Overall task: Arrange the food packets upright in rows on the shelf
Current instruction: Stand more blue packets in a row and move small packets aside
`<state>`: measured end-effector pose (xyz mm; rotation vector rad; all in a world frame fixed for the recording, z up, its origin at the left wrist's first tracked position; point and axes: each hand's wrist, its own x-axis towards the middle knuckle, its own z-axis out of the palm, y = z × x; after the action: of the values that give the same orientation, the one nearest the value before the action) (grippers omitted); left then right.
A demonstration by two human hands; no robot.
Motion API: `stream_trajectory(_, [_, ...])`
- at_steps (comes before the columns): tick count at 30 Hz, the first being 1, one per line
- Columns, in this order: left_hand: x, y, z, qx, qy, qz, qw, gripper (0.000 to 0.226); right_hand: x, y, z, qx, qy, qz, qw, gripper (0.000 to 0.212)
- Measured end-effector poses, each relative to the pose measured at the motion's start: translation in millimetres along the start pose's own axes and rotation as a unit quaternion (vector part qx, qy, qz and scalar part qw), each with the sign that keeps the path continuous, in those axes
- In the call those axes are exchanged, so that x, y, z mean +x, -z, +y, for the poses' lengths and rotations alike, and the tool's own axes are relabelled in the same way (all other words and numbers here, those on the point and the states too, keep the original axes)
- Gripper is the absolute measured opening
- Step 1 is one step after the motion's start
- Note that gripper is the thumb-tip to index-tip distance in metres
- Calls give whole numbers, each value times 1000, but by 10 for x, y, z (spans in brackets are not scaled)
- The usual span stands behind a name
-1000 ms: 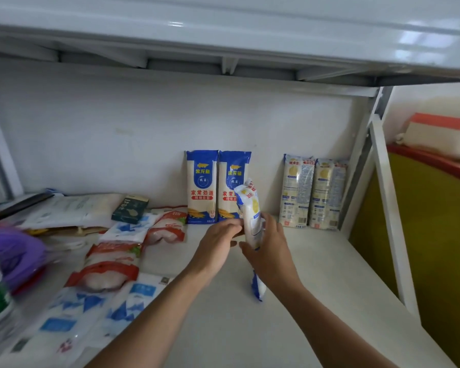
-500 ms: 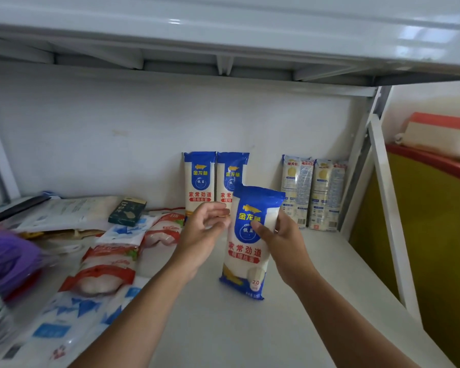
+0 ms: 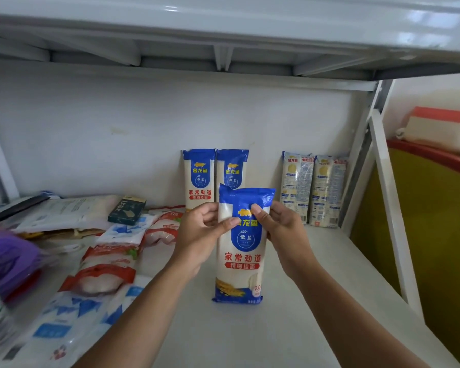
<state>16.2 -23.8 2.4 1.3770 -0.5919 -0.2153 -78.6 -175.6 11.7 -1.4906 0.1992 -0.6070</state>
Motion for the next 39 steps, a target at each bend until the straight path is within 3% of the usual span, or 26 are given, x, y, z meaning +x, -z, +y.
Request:
stream_trajectory(8, [-19, -32, 141, -73, -7, 13, 997, 21, 2, -13, -68, 32, -2, 14, 999, 31])
stream_trajectory(15, [16, -115, 235, -70, -41, 46, 996, 24, 20, -79, -84, 41, -1, 47, 998, 30])
stream_trajectory(30, [51, -187, 296, -76, -14, 117, 990, 22, 49, -154, -163, 63, -12, 75, 995, 31])
stream_trajectory(39, [46, -189, 339, -63, -33, 106, 992, 16, 73, -207, -229, 86, -35, 111, 989, 22])
